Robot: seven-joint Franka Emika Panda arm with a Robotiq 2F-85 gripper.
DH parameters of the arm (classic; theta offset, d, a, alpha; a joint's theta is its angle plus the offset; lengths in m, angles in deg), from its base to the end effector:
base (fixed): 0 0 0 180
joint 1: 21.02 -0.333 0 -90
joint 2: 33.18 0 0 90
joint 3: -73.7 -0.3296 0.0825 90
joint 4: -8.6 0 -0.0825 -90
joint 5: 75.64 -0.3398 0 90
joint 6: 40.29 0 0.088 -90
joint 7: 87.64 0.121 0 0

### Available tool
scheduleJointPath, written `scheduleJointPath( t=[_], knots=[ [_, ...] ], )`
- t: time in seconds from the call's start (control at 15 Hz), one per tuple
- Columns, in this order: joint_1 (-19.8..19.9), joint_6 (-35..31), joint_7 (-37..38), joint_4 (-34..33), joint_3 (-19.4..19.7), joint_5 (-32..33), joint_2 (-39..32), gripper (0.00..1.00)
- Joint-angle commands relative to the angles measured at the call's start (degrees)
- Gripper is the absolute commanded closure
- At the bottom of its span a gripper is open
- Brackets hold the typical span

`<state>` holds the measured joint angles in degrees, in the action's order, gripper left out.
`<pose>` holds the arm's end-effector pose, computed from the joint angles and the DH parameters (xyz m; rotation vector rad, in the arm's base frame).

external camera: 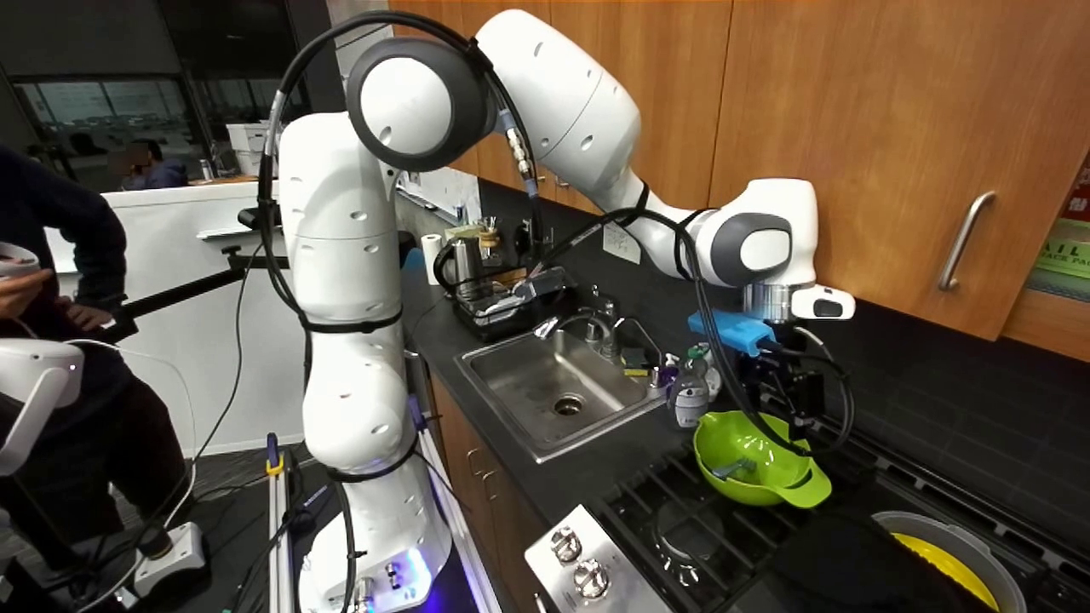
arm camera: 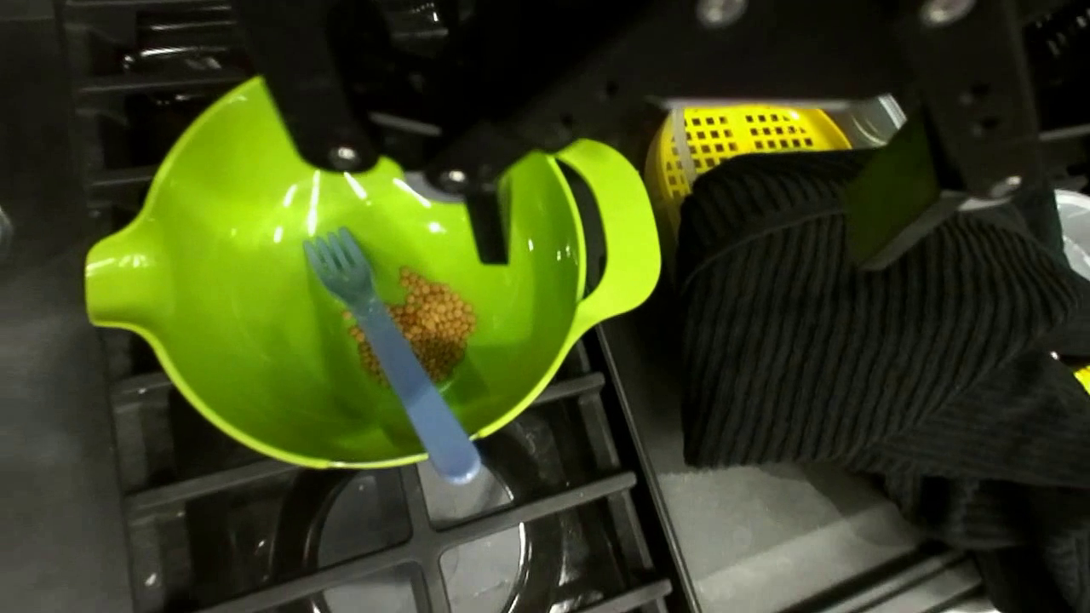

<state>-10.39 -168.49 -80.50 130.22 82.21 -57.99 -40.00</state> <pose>0.4944 -0.1831 0.3849 2.8588 -0.3820 -0.0456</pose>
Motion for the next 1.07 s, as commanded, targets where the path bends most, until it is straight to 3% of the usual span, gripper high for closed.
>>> scheduleJointPath(
  t=[0.0, 0.6, 1.0],
  knots=[
    [-0.37, 8.02, -2.53, -1.53, 0.61, -3.62, 2.27, 0.0],
    [-0.79, 32.46, 0.41, 0.4, 0.34, -12.85, 10.4, 0.0],
    [5.04, 42.12, 2.45, 5.41, 6.7, -16.19, 16.77, 0.0]
  ],
)
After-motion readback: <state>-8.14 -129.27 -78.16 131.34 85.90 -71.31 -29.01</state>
